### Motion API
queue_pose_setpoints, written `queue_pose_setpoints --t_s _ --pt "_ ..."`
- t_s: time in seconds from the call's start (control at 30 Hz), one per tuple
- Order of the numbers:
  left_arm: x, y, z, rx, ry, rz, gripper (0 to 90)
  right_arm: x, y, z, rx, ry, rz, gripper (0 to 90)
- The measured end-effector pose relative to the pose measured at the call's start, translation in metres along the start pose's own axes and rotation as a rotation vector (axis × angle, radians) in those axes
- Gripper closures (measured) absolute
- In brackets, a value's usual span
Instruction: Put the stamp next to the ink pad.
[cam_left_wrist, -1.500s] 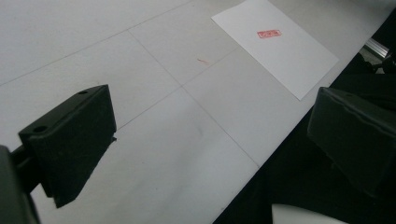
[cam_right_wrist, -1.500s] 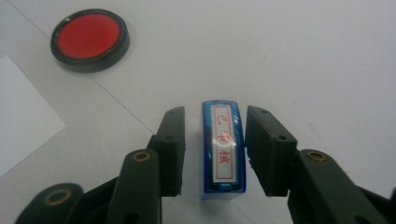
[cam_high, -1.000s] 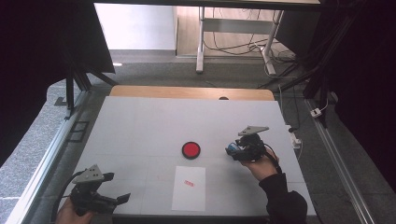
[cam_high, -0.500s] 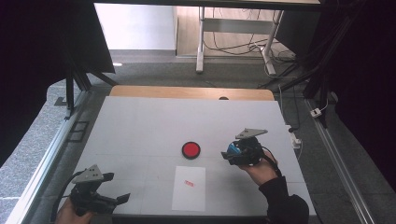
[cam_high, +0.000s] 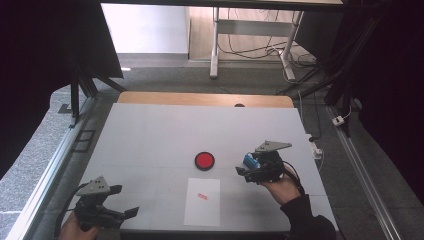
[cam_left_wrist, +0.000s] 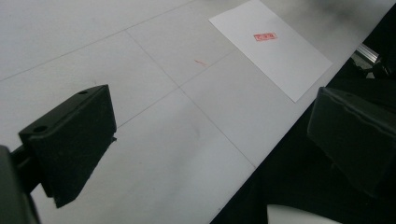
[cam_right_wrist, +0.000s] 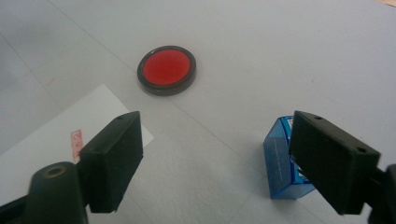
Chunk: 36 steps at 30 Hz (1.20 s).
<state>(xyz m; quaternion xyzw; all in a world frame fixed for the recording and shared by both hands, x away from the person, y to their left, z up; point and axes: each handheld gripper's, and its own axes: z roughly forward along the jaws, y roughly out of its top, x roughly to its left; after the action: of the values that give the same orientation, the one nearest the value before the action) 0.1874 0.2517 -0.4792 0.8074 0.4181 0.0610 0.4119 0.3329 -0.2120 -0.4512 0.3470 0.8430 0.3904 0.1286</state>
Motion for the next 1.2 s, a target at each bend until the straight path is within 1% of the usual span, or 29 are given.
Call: queue_pose_setpoints --t_s 0.07,0.3,0.43,0.67,0.7,0.8,1.03,1.13,1.2 --pt "0.000 0.000 0.000 0.001 -0.001 0.001 1.2 0.002 -0.001 -0.004 -0.007 -0.002 0.003 13.8" --pt "0.000 0.000 0.000 -0.001 -0.009 0.002 1.3 0.010 -0.006 -0.012 -0.002 -0.008 0.007 3.9" --pt "0.000 0.000 0.000 -0.001 -0.009 0.004 1.3 0.015 -0.010 -0.018 -0.003 -0.015 0.002 1.9" --pt "0.001 0.002 0.001 0.001 -0.013 0.006 1.3 0.019 -0.019 -0.028 -0.020 -0.022 0.001 0.8" --pt "0.001 0.002 0.001 0.002 -0.013 0.007 1.3 0.020 -0.020 -0.030 -0.016 -0.027 0.001 0.5" --pt "0.001 0.002 0.002 0.002 -0.014 0.007 1.4 0.020 -0.024 -0.035 -0.030 -0.034 0.007 0.4" --pt "0.001 0.002 0.002 0.001 -0.015 0.005 1.3 0.020 -0.033 -0.047 -0.045 -0.059 0.017 0.0" --pt "0.001 0.002 0.001 0.001 -0.016 0.005 1.3 0.020 -0.038 -0.053 -0.037 -0.058 0.032 0.0" --pt "0.001 0.002 0.001 0.001 -0.015 0.005 1.3 0.020 -0.042 -0.056 -0.034 -0.073 0.033 0.0"
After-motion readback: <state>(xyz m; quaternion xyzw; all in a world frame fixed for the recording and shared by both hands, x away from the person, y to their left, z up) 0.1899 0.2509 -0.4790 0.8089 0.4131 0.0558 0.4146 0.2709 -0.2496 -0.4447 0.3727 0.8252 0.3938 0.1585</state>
